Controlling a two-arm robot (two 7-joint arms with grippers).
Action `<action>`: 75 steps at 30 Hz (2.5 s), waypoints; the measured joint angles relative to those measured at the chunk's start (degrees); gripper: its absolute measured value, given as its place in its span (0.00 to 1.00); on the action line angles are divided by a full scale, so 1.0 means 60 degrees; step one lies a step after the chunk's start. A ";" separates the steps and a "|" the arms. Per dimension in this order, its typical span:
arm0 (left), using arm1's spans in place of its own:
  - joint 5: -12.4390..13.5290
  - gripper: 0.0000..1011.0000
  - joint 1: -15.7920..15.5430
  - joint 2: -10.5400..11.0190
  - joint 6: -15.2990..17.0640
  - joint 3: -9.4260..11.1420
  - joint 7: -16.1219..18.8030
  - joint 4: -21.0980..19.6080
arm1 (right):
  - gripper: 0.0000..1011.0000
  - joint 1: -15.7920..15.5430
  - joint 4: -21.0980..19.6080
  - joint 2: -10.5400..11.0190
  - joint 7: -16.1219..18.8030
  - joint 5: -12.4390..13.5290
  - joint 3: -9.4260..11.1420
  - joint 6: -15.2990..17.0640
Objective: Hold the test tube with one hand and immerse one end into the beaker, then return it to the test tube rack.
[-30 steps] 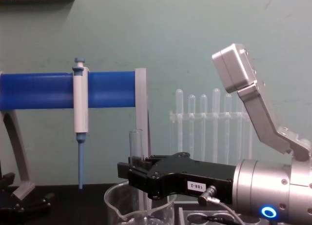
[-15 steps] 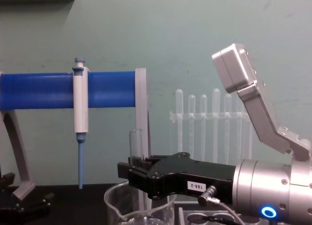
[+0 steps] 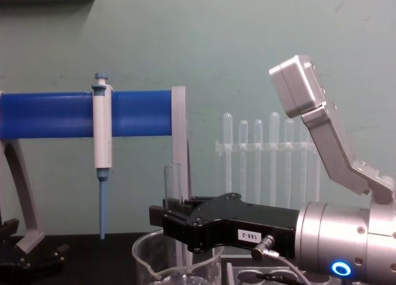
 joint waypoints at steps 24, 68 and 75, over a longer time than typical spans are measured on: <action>0.0000 0.99 0.0000 0.0000 0.0000 0.0000 0.0000 0.0000 | 0.23 0.0000 0.0000 -0.0001 0.0000 0.0000 0.0000 0.0000; 0.0000 0.99 0.0000 0.0000 0.0000 0.0000 0.0000 0.0000 | 0.23 0.0000 0.0000 -0.0001 0.0000 0.0000 0.0000 0.0000; 0.0000 0.99 0.0000 0.0000 0.0000 0.0000 0.0000 0.0000 | 0.23 0.0000 0.0000 0.0000 0.0000 0.0000 0.0000 0.0000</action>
